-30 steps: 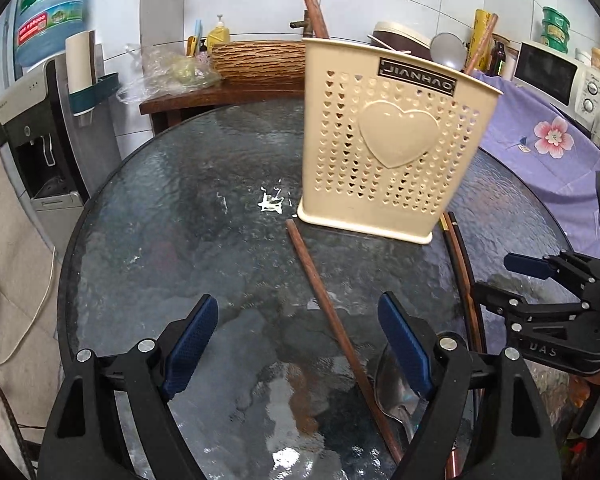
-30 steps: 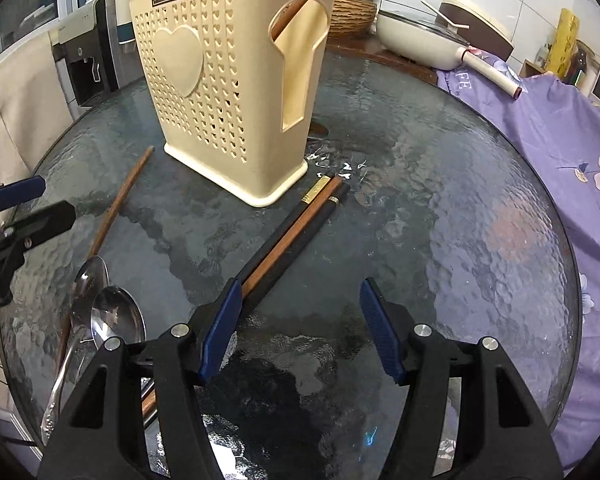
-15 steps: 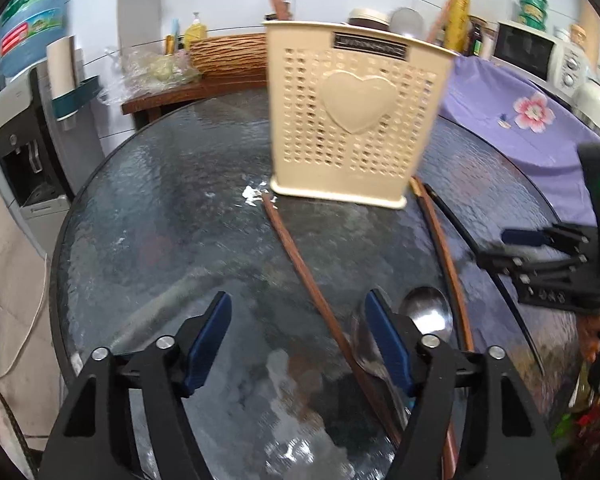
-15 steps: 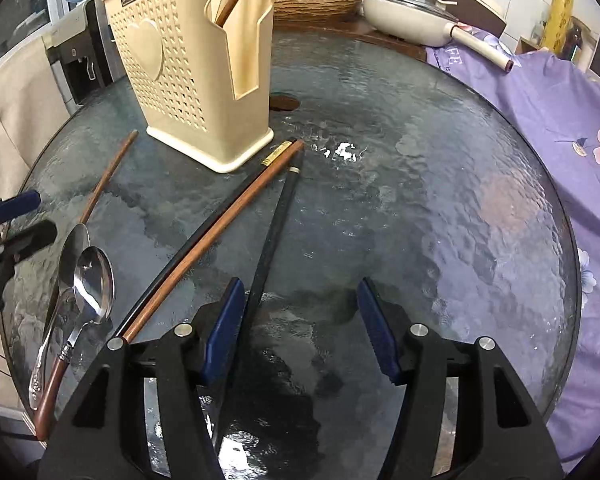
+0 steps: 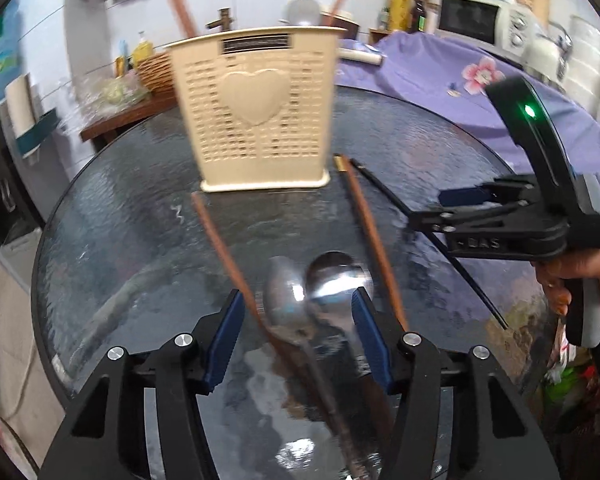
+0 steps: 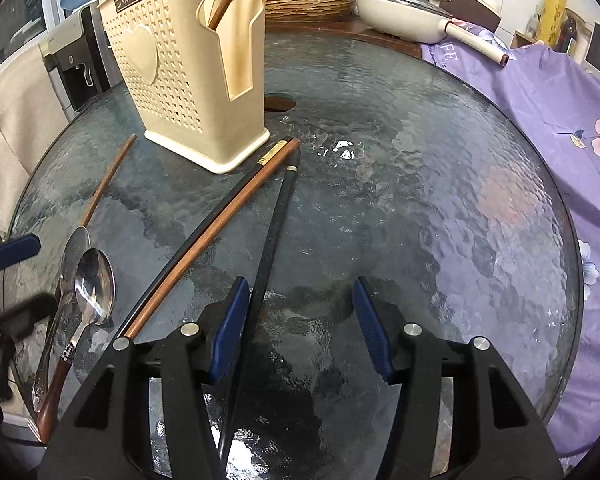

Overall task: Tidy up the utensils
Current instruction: 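Move the left tool over the metal spoons while the right tool approaches a black chopstick, then close the left tool on a metal spoon while the right tool grasps the black chopstick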

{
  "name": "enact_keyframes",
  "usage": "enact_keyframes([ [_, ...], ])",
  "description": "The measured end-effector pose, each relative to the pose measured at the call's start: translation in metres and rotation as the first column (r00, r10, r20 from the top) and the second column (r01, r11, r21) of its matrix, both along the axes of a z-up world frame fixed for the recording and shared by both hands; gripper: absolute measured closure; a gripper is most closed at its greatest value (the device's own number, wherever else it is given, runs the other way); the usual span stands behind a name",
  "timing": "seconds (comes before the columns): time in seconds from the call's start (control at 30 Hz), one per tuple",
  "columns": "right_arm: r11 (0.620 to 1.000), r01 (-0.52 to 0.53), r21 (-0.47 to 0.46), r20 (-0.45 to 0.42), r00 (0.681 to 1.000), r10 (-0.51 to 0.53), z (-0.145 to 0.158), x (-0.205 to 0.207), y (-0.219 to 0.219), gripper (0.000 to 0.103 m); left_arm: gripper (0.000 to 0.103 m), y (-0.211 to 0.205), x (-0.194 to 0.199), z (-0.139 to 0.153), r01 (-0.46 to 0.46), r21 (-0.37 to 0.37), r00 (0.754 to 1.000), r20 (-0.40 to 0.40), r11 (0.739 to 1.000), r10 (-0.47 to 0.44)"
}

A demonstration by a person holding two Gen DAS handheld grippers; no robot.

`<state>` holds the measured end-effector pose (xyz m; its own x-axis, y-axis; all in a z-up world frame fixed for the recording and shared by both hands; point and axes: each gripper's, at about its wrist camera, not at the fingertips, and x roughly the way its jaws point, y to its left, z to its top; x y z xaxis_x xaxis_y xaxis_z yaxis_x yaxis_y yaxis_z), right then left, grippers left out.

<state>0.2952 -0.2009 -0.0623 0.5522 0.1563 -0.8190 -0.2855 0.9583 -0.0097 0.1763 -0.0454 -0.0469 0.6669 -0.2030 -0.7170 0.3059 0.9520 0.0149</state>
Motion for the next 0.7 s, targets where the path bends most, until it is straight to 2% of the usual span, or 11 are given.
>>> enact_keyframes([
  [0.07,1.0,-0.001,-0.001,0.0,1.0,0.001,0.0,-0.001,0.0,0.049,0.049,-0.009,0.004,-0.004,0.005,0.026,1.0,-0.004,1.0,-0.005],
  [0.4,1.0,-0.008,0.015,0.001,1.0,0.008,-0.001,-0.002,-0.007,0.049,0.049,-0.028,0.015,-0.013,0.001,0.049,0.999,-0.044,0.999,0.001],
  [0.53,1.0,-0.011,0.018,0.008,1.0,0.011,-0.002,-0.003,-0.008,0.049,0.053,-0.03,0.02,-0.017,-0.008,0.051,0.998,-0.061,0.999,0.011],
  [0.7,1.0,-0.018,0.019,0.014,1.0,0.018,-0.003,-0.006,-0.008,0.049,0.056,-0.04,0.023,-0.02,-0.007,0.091,0.998,-0.055,0.996,0.012],
])
